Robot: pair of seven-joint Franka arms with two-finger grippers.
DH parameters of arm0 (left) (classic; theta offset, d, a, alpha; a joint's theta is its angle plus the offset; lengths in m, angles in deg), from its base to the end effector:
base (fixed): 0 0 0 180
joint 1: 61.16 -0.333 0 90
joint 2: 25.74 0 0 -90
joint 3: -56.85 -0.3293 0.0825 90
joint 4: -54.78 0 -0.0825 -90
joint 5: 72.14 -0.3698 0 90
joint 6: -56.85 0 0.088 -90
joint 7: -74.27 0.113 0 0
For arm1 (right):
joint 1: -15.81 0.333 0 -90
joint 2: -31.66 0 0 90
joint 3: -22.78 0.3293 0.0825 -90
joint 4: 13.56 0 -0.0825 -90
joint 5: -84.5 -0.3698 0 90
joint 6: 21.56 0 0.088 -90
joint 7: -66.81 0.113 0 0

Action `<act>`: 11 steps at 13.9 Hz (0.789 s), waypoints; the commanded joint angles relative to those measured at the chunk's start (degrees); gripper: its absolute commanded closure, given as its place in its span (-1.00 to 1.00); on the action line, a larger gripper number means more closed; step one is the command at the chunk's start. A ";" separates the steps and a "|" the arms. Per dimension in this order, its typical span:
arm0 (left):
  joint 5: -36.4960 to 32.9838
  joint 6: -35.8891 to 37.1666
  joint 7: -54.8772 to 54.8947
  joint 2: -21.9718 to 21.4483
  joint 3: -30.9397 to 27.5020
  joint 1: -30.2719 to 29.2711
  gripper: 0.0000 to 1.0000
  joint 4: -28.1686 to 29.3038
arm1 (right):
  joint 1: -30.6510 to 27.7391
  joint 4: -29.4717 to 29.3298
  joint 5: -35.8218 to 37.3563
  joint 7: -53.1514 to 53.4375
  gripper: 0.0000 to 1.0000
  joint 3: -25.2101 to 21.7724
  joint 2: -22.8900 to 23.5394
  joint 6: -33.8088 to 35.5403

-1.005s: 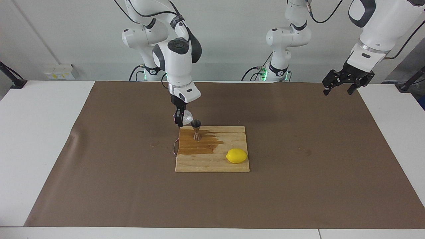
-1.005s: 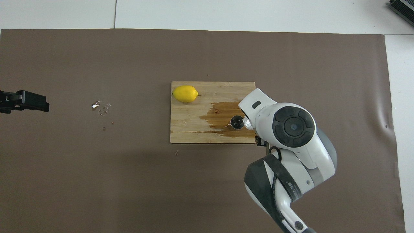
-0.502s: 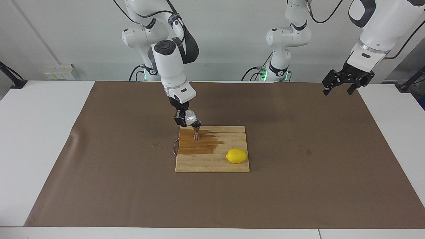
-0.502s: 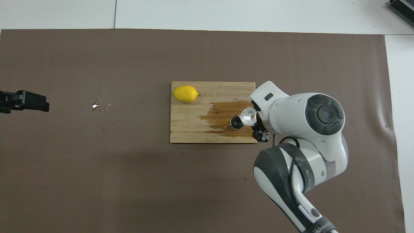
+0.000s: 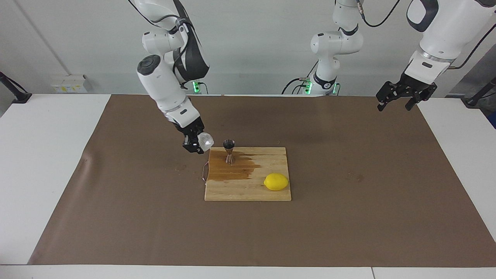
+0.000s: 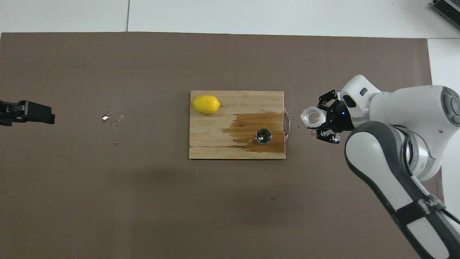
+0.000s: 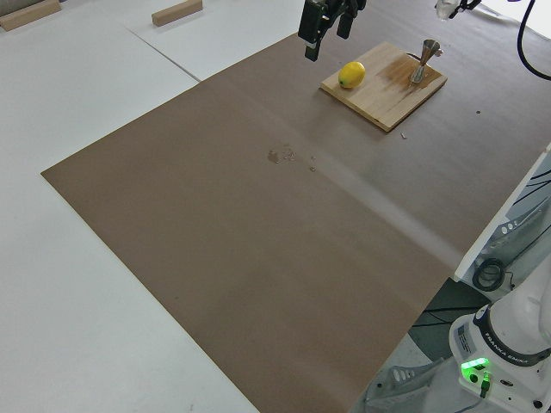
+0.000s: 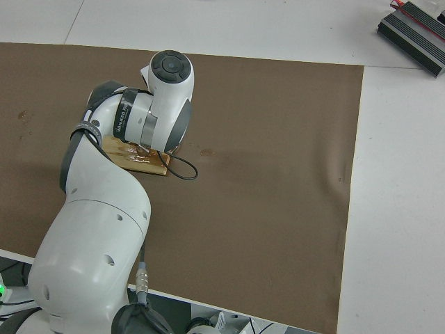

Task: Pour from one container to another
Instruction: 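Carry the white cup back and set it down beside the board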

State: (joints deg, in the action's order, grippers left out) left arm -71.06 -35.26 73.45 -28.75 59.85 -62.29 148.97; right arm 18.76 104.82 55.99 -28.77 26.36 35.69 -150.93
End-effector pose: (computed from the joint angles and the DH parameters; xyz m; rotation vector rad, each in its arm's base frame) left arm 0.5260 -0.0200 0.6295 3.1249 -0.0277 0.0247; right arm 0.5596 0.0787 0.4290 -2.1258 -1.9516 -0.5406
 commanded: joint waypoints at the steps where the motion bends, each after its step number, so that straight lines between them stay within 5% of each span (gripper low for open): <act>1: 0.68 0.71 0.11 -1.03 0.17 -0.62 -1.00 0.73 | -3.99 2.46 -7.41 -9.76 0.57 0.73 1.85 -1.75; 11: 0.68 0.62 0.11 -1.03 0.17 -0.62 -1.00 0.73 | -10.24 8.09 -27.10 -35.16 0.55 0.73 7.83 -5.37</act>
State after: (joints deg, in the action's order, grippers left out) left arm -71.06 -35.26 73.45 -28.75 59.85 -62.29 148.97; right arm 9.68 112.15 32.86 -59.14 26.25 42.34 -155.38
